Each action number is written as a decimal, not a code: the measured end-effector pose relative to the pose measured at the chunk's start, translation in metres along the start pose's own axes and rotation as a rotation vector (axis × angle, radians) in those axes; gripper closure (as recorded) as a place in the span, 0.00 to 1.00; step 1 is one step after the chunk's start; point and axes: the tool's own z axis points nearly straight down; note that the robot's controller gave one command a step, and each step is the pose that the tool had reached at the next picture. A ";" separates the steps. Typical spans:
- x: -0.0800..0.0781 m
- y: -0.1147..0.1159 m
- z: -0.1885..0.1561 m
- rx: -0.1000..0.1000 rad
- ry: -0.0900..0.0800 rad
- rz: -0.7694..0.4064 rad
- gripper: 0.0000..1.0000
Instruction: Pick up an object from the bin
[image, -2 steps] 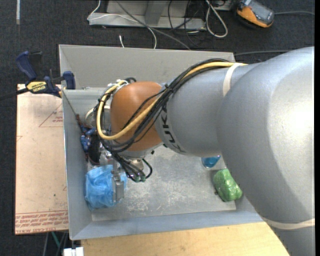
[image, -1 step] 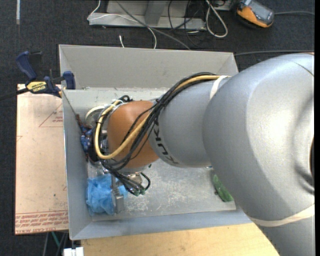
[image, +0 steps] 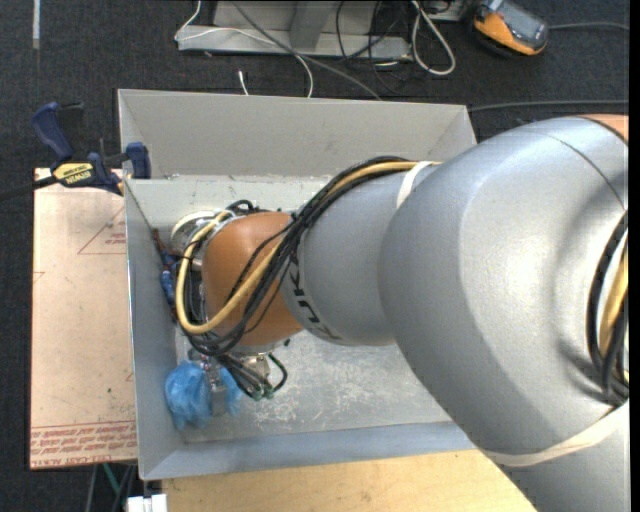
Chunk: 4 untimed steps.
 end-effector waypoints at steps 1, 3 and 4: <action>0.000 0.000 0.000 0.000 0.000 0.000 1.00; 0.014 -0.006 -0.022 -0.001 0.000 -0.071 1.00; 0.007 -0.012 -0.119 -0.001 -0.004 -0.322 1.00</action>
Offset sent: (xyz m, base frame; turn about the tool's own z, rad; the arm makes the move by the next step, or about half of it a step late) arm -0.0035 -0.0069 0.0474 -0.4179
